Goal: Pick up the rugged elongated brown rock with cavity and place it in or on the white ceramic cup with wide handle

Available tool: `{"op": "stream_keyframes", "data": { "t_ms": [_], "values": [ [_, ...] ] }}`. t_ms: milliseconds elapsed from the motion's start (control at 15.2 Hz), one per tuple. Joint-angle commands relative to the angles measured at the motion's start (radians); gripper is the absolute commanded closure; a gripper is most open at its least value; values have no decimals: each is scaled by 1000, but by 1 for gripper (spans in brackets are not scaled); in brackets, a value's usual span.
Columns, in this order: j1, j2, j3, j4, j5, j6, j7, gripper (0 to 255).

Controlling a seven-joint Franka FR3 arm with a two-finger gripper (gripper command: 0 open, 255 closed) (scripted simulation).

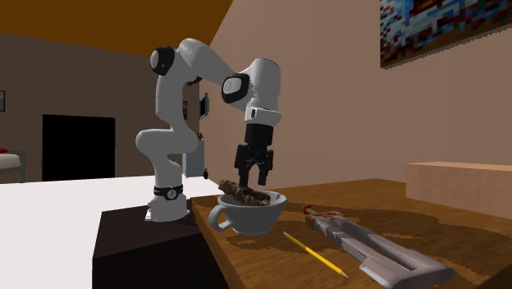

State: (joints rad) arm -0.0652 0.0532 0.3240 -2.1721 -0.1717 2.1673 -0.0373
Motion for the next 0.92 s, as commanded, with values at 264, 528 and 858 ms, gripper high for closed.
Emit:
{"op": "stream_keyframes", "data": {
  "t_ms": [264,528,858],
  "values": [
    [4,-44,6,56,26,-96,-17,0],
    [5,-53,7,72,32,-121,-21,0],
    [5,-53,7,72,32,-121,-21,0]
  ]
}}
